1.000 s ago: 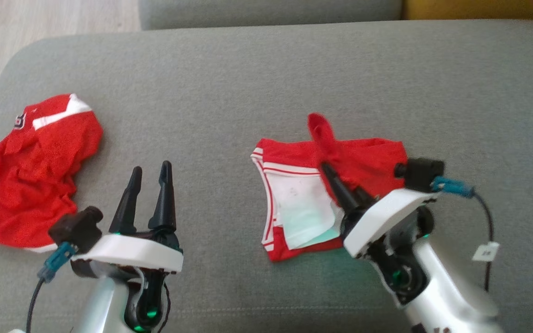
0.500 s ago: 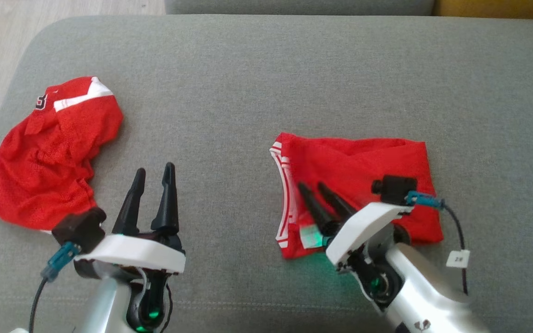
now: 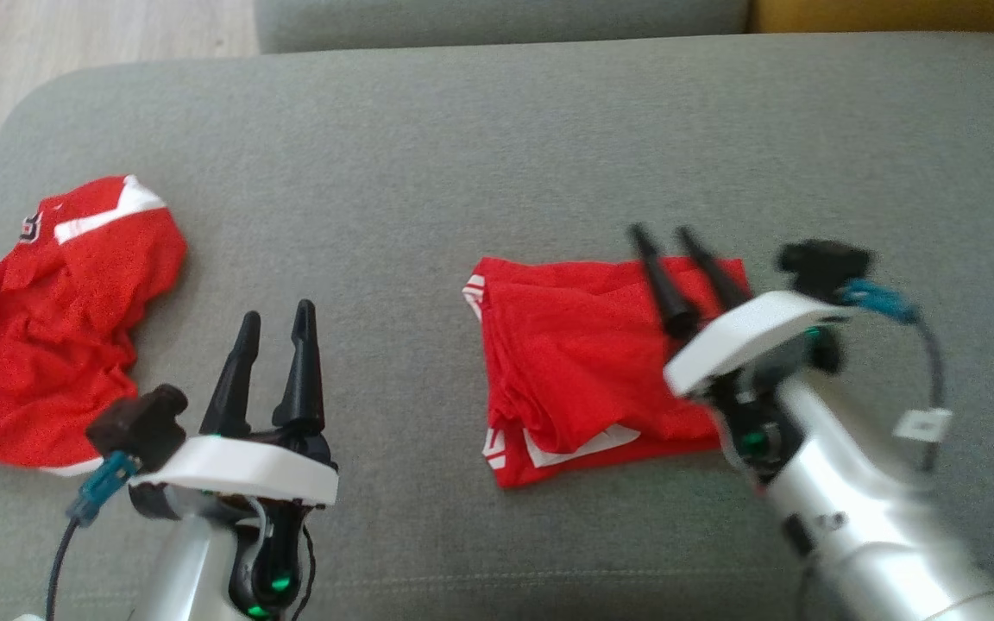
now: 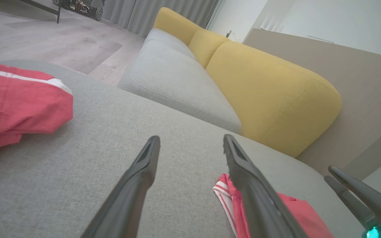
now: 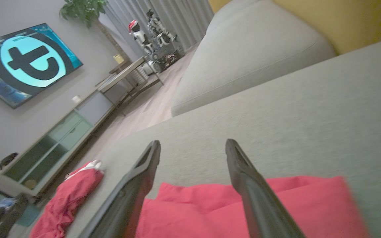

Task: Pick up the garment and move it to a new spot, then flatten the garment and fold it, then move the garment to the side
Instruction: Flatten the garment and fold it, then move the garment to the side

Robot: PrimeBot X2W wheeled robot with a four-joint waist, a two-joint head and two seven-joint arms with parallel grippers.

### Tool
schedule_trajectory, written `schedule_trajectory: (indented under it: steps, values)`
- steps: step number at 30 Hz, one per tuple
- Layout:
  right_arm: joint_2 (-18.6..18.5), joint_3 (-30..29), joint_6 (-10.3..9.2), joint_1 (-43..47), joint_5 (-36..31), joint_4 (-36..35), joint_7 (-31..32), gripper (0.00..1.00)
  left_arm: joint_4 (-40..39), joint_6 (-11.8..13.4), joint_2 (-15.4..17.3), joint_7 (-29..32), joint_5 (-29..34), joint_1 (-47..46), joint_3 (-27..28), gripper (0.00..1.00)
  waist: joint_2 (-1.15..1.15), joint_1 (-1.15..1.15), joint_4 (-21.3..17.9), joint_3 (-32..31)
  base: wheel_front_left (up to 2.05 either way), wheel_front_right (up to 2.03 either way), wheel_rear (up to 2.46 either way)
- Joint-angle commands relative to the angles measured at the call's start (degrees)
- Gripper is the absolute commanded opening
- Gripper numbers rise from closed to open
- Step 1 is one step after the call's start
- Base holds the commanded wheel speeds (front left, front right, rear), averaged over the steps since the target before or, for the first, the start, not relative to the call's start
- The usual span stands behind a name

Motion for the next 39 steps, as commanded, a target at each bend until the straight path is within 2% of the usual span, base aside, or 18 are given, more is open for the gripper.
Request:
schedule_trajectory:
  steps: [1,10,16,19,22,26,34,39]
  values:
    - [-0.63,-0.22,0.39,-1.55,-0.84,-1.77,-0.89,1.00,-2.23,0.27,0.30,-0.43,0.15,-2.15,2.17,1.00,0.00,0.00,-0.54,-0.41,0.00,0.00,0.00]
    - [-8.11,-8.65,0.39,1.49,-10.68,-8.25,-4.42,1.00,-4.06,0.17,0.30,-0.43,0.42,-2.28,2.73,1.00,0.00,0.00,-3.35,-0.69,0.00,0.00,0.00]
    - [-10.34,-14.08,0.39,6.94,-19.68,-13.87,-6.52,1.00,-4.19,0.00,0.30,-0.43,0.62,-2.74,2.63,1.00,0.00,0.00,-4.17,-0.47,0.00,0.00,0.00]
    - [-9.95,-17.47,0.39,10.60,-24.06,-16.23,-7.41,1.00,-4.17,-0.06,0.30,-0.43,0.45,-2.61,2.48,1.00,0.00,0.00,-4.21,-0.57,0.00,0.00,0.00]
    - [-8.08,-20.93,0.39,15.37,-28.64,-18.66,-8.08,1.00,-3.69,-0.10,0.30,-0.43,0.17,-1.57,1.88,1.00,0.00,0.00,-4.14,-0.87,0.00,0.00,0.00]
    - [-5.49,-23.22,0.39,18.54,-31.14,-20.31,-8.41,1.00,-2.78,-0.26,0.30,-0.43,0.31,-0.33,0.16,1.00,0.00,0.00,-4.23,-1.20,0.00,0.00,0.00]
    - [-3.37,-24.40,0.39,20.36,-33.88,-21.33,-8.57,1.00,-3.04,0.12,0.30,-0.43,-0.07,-0.14,-0.29,1.00,0.00,0.00,-4.21,-1.20,0.00,0.00,0.00]
    - [-2.05,-23.09,0.39,20.04,-32.69,-18.91,-6.06,1.00,-3.32,0.07,0.30,-0.43,0.05,-0.73,-0.53,1.00,0.00,0.00,-3.66,-0.28,0.00,0.00,0.00]
